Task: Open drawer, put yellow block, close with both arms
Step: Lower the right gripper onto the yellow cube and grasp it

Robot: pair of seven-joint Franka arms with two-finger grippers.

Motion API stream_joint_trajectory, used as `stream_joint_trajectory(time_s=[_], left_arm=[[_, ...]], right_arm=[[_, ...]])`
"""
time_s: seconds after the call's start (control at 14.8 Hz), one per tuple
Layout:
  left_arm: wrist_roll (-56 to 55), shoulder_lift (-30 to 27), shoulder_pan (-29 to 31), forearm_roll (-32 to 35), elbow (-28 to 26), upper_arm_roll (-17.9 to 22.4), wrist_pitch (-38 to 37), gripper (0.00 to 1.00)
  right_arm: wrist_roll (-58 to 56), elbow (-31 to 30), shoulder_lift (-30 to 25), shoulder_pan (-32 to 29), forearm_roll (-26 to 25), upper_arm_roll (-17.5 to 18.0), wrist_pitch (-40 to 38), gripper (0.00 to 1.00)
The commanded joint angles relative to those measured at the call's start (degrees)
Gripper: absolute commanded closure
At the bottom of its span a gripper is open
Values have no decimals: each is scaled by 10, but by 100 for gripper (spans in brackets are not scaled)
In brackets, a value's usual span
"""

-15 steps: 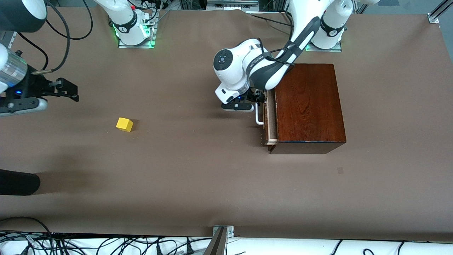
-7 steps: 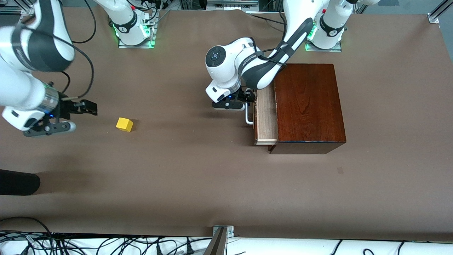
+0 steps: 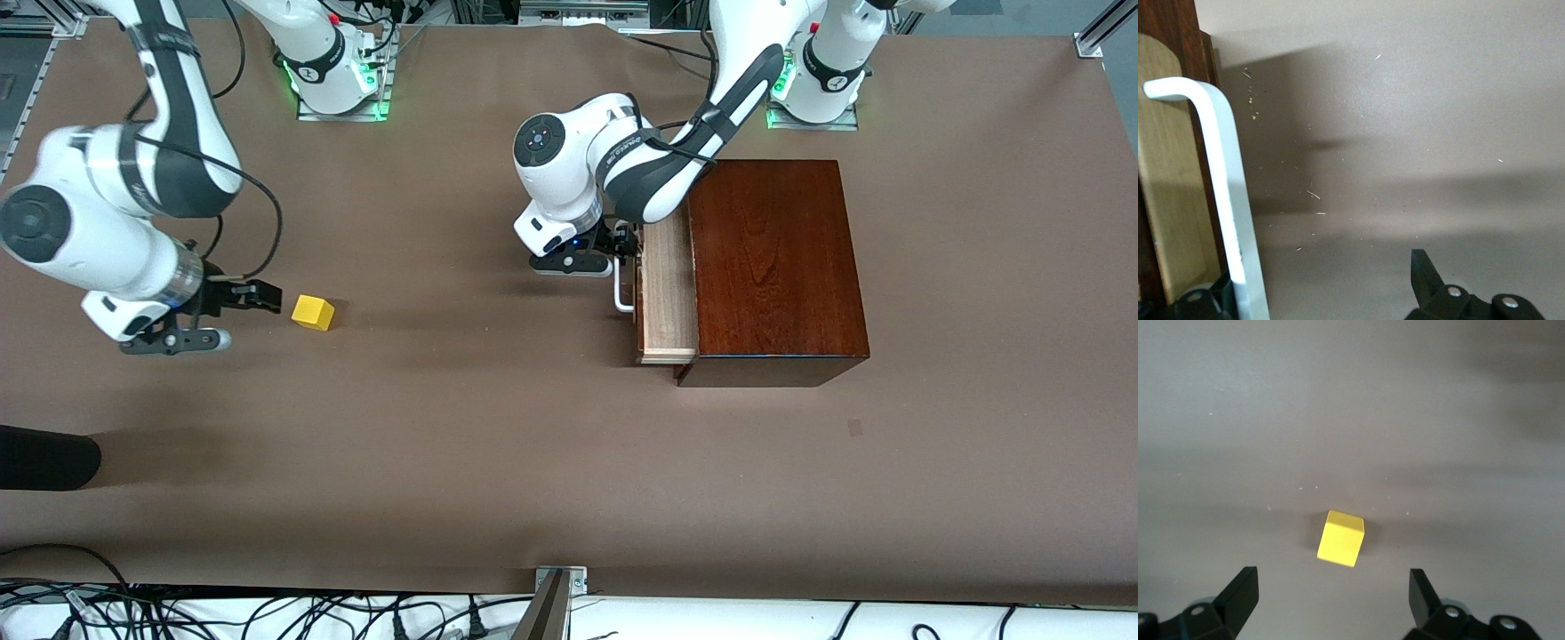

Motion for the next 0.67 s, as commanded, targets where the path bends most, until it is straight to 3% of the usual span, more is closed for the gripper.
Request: stream_joint_trajectory(time_s=[0.0, 0.27, 0.61], left_arm=[[6, 34, -22, 5, 39, -7, 50, 0], [6, 32, -22, 19, 52, -6, 12, 0], [5, 31, -27, 25, 58, -7, -6, 0]], right_arm=[[6, -47, 11, -1, 11, 0, 68, 0], [14, -115, 24, -1, 12, 0, 171, 0], [36, -127, 56, -1, 12, 0, 221, 0]])
